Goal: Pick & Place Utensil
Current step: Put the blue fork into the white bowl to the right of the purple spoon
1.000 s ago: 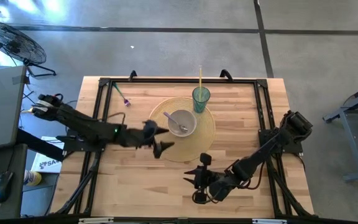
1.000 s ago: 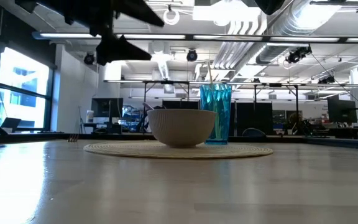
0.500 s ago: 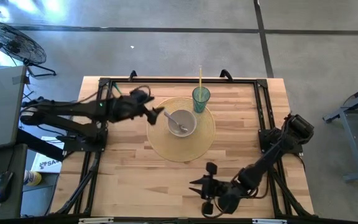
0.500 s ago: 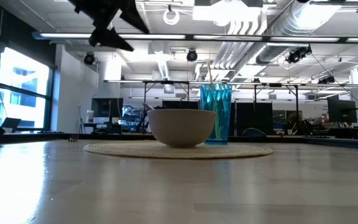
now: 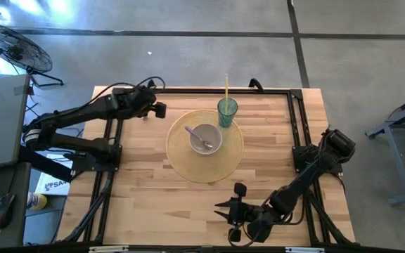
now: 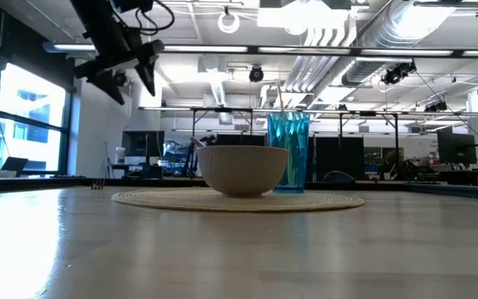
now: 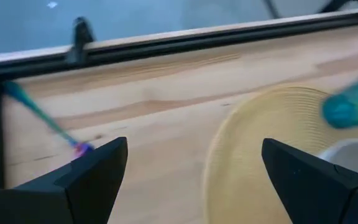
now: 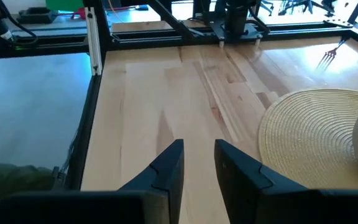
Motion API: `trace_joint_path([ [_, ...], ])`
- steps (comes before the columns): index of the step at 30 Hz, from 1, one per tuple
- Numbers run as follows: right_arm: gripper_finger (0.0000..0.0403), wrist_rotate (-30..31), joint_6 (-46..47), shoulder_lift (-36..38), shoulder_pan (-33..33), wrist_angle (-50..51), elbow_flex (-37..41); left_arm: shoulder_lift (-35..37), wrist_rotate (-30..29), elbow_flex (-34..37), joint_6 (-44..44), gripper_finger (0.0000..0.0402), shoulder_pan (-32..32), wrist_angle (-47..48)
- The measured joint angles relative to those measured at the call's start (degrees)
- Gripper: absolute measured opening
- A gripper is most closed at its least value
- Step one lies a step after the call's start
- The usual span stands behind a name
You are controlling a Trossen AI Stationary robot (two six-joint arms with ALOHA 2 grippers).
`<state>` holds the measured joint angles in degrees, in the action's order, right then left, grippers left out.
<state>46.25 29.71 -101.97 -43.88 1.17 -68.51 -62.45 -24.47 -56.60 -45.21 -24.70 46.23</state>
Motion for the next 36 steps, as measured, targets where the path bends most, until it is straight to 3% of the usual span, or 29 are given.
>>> trace_joint_path([
  [7,0.0083,0.77,-1.69,0.00,0.04,0.45,0.00,-6.20,1.33,-0.02,-2.25,0.0367,-5.62,5.90],
  [19,0.0083,0.33,-5.75,0.00,0.26,1.08,0.00,-19.79,6.76,0.00,1.45,0.0367,-17.26,5.96],
  [27,0.0083,0.37,-4.84,0.00,0.37,2.07,0.00,-26.37,4.35,0.02,7.88,0.0354,-15.88,5.82],
  [36,0.0083,0.29,-2.70,0.00,0.37,2.05,0.00,-32.62,-1.51,0.07,11.14,0.0271,-11.89,6.12],
])
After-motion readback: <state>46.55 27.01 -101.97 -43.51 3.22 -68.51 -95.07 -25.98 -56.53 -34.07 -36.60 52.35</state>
